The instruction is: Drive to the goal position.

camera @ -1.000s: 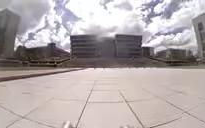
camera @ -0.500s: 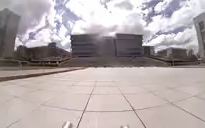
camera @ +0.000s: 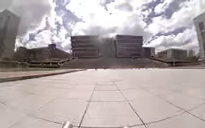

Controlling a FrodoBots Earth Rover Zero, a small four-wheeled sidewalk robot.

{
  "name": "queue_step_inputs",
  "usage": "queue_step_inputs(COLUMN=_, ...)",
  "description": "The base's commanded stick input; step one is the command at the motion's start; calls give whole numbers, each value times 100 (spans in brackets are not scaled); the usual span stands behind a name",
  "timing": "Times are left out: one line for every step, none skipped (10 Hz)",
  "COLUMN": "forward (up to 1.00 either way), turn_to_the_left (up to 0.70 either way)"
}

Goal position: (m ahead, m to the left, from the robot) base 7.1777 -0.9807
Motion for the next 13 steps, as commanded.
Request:
queue_step_inputs(forward=70, turn_to_the_left=0)
queue_step_inputs(forward=70, turn_to_the_left=0)
queue_step_inputs(forward=70, turn_to_the_left=0)
queue_step_inputs(forward=70, turn_to_the_left=0)
queue_step_inputs(forward=70, turn_to_the_left=0)
queue_step_inputs(forward=70, turn_to_the_left=0)
queue_step_inputs(forward=70, turn_to_the_left=0)
queue_step_inputs(forward=70, turn_to_the_left=0)
queue_step_inputs(forward=70, turn_to_the_left=0)
queue_step_inputs(forward=70, turn_to_the_left=0)
queue_step_inputs(forward=70, turn_to_the_left=0)
queue_step_inputs(forward=70, turn_to_the_left=0)
queue_step_inputs(forward=70, turn_to_the_left=0)
